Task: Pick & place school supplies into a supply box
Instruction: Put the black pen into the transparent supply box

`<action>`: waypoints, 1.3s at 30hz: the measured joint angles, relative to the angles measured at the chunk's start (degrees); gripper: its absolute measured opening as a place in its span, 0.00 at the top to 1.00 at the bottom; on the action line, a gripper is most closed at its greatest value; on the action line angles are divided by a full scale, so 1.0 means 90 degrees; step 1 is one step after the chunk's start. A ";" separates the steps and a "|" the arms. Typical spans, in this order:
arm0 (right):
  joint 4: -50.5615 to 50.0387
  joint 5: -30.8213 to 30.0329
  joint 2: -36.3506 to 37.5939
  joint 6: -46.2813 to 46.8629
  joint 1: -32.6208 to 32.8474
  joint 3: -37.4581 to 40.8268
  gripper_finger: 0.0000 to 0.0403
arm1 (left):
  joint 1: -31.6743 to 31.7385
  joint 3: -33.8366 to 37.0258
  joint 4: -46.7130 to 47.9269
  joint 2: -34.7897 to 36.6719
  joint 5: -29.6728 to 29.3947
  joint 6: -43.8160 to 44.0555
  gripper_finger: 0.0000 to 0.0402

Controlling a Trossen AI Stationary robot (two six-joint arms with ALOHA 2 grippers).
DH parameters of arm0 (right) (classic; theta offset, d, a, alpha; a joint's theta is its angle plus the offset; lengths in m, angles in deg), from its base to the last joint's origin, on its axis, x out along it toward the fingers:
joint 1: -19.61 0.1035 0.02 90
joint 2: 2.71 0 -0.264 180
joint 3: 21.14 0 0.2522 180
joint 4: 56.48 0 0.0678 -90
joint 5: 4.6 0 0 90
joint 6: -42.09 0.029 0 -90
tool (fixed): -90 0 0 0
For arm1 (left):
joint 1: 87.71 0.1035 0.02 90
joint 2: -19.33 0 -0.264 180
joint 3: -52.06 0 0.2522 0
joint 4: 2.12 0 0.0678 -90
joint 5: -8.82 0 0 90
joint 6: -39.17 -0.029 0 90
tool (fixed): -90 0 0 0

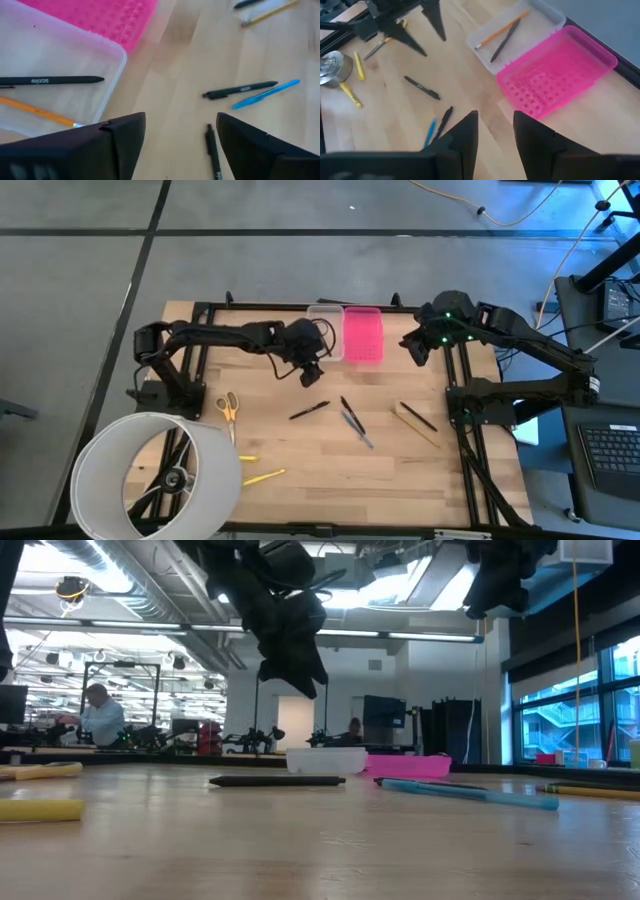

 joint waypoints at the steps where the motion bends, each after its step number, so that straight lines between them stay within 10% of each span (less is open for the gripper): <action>1: -0.0004 -0.0008 0.0000 0.0000 -0.0001 0.0002 0.68 | -0.0050 0.0000 0.0000 0.0000 0.0009 -0.0007 0.41; 23: 0.0217 -0.0114 -0.0072 0.0129 0.0001 0.0007 0.68 | -0.1213 0.0000 -0.0210 -0.1086 -0.0226 -0.1053 0.46; 39: 0.0183 -0.0092 -0.0636 0.0138 0.0231 0.0008 0.68 | -0.1608 -0.0024 -0.0877 -0.2067 -0.0847 -0.0110 0.53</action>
